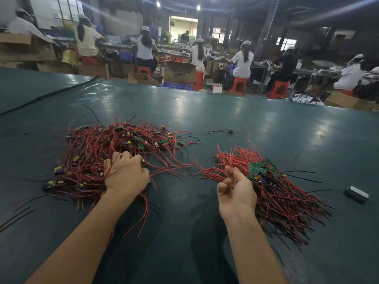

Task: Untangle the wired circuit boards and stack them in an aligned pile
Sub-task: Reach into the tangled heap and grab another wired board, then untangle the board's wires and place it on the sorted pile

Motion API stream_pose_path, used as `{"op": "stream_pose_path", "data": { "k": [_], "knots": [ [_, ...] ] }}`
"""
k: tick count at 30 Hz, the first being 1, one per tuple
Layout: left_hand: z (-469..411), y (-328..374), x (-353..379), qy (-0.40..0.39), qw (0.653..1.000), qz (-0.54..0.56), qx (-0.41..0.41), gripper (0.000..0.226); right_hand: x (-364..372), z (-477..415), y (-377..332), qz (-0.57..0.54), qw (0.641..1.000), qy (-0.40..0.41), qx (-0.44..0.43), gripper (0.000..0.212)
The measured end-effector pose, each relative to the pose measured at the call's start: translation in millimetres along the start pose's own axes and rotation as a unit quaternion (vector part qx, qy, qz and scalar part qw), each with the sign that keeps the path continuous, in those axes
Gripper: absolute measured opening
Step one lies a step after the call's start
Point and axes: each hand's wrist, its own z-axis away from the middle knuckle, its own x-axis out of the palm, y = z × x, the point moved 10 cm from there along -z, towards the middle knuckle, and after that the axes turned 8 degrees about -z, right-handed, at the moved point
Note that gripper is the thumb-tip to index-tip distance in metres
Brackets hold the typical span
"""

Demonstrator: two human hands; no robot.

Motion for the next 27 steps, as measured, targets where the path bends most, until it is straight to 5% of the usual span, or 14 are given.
{"op": "stream_pose_path", "data": {
  "k": [9, 17, 23, 27],
  "knots": [
    [4, -3, -8, 0.022, 0.999, 0.048, -0.001, 0.04, 3, 2, 1, -0.002, 1.0, -0.008, -0.001, 0.013],
    [12, 10, -41, 0.141, 0.973, 0.172, 0.068, 0.035, 6, 4, 7, 0.012, 1.0, -0.019, 0.01, 0.013],
    [36, 32, -80, 0.272, 0.899, 0.298, 0.172, 0.024, 12, 6, 16, 0.064, 0.996, -0.052, 0.038, 0.012],
    [51, 50, -85, 0.287, 0.858, 0.36, 0.228, 0.018, 28, 14, 26, 0.182, 0.975, -0.125, 0.019, 0.007]
  ]
}}
